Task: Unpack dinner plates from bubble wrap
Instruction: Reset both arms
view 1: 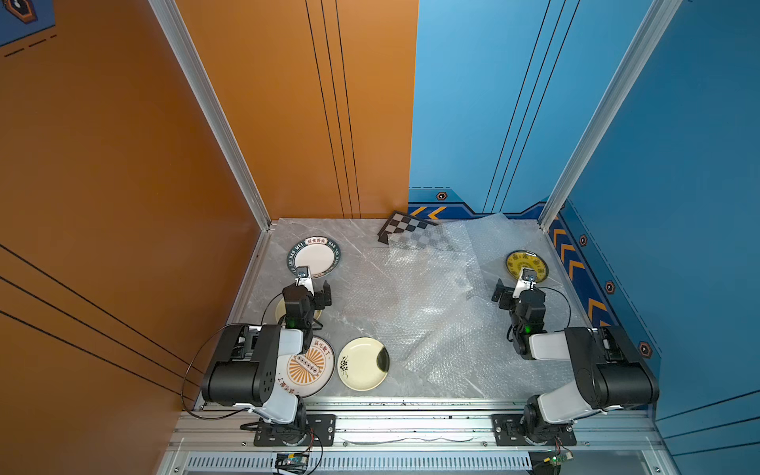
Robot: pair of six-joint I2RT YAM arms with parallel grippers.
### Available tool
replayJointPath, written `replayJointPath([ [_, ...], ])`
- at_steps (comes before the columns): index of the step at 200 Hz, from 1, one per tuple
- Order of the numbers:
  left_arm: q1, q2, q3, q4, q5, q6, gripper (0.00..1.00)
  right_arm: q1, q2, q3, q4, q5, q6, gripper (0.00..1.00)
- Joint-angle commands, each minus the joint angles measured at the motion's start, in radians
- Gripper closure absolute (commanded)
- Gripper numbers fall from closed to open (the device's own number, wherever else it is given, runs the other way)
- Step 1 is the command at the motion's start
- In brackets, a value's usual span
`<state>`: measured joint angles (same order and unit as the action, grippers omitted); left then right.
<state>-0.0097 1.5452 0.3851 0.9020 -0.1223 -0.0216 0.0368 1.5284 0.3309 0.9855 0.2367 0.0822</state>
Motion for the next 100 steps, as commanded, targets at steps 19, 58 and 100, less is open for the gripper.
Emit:
replayJointPath([
  [19, -0.010, 0.010, -0.008, 0.015, -0.022, 0.018, 0.02, 0.006, 0.012, 0.015, -0.034, 0.053, 0.019, 0.00],
  [58, -0.013, 0.013, -0.006, 0.016, -0.026, 0.022, 0.02, 0.008, 0.013, 0.014, -0.031, 0.055, 0.017, 0.00],
  [100, -0.014, 0.012, -0.006, 0.016, -0.025, 0.022, 0.02, 0.008, 0.013, 0.015, -0.032, 0.056, 0.018, 0.00],
])
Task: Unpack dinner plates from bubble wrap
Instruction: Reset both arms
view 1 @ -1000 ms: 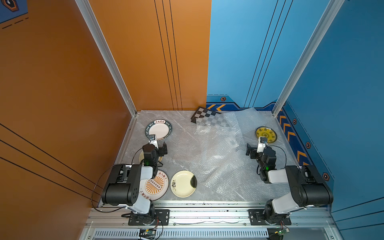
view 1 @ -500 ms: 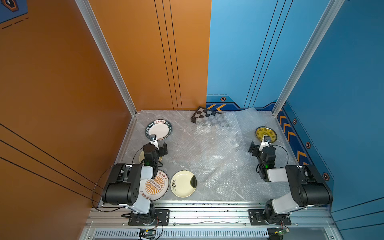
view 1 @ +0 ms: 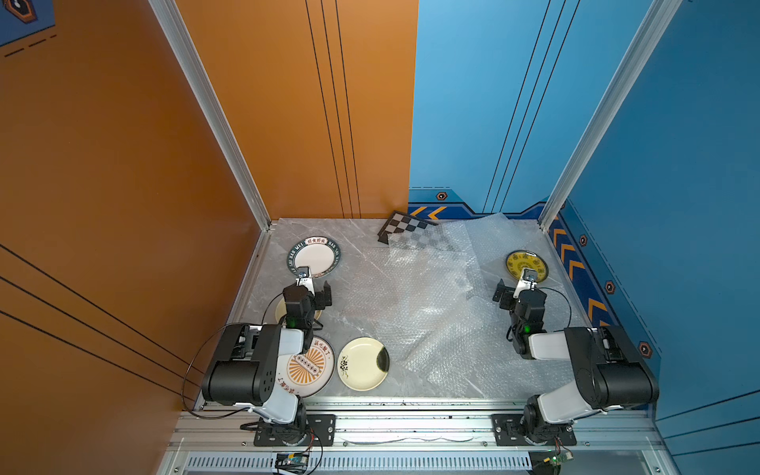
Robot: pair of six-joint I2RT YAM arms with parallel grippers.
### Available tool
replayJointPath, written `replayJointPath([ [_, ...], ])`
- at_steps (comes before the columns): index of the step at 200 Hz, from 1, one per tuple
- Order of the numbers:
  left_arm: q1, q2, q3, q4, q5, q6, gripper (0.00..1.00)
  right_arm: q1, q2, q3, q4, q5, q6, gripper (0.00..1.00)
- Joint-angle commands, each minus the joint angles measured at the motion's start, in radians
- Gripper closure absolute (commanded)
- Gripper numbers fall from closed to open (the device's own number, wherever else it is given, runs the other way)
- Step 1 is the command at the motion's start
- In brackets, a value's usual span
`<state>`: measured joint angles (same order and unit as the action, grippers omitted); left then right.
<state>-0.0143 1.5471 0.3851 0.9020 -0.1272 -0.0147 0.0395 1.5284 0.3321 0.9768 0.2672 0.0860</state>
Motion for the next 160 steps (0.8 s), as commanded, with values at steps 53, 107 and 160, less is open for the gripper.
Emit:
replayJointPath([
  [53, -0.009, 0.011, -0.007, 0.015, -0.021, 0.015, 0.02, 0.014, 0.015, 0.029, -0.052, -0.029, -0.019, 0.00],
  [107, -0.010, 0.011, -0.007, 0.016, -0.020, 0.015, 0.02, 0.014, 0.015, 0.031, -0.052, -0.028, -0.019, 0.00],
  [160, -0.009, 0.011, -0.007, 0.016, -0.021, 0.015, 0.02, 0.010, 0.015, 0.032, -0.055, -0.035, -0.017, 0.00],
])
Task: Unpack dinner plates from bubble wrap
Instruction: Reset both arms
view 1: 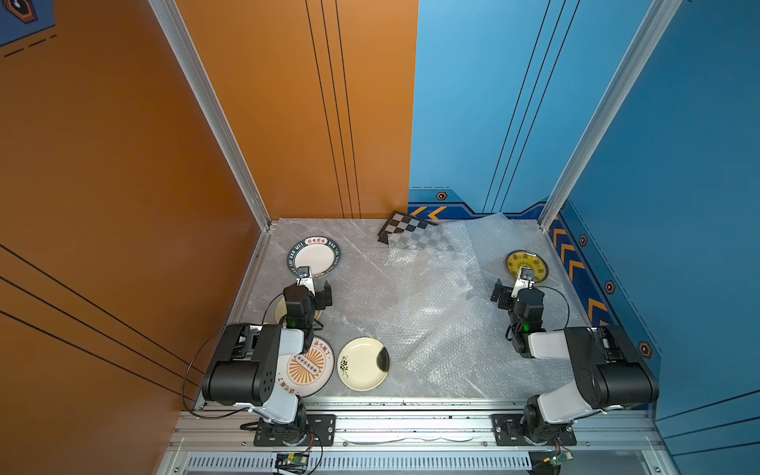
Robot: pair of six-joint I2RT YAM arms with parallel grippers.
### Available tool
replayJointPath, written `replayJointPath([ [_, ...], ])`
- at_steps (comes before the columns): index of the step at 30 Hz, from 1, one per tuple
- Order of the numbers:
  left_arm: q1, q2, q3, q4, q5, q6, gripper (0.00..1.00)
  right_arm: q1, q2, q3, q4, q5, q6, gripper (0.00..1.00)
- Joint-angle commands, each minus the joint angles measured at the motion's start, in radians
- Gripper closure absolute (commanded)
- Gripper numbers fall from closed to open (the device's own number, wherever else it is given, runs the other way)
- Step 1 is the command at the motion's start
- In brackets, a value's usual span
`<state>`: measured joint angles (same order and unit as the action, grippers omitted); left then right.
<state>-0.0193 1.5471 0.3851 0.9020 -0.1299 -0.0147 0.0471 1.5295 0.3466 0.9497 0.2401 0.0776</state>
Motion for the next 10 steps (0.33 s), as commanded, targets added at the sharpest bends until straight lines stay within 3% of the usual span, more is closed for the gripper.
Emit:
replayJointPath([
  [1, -0.005, 0.011, -0.007, 0.016, -0.018, 0.015, 0.02, 0.002, 0.014, 0.018, -0.028, -0.008, -0.009, 0.00],
  [10, -0.005, 0.011, -0.008, 0.016, -0.019, 0.015, 0.02, 0.002, 0.015, 0.021, -0.035, -0.058, -0.026, 0.00],
])
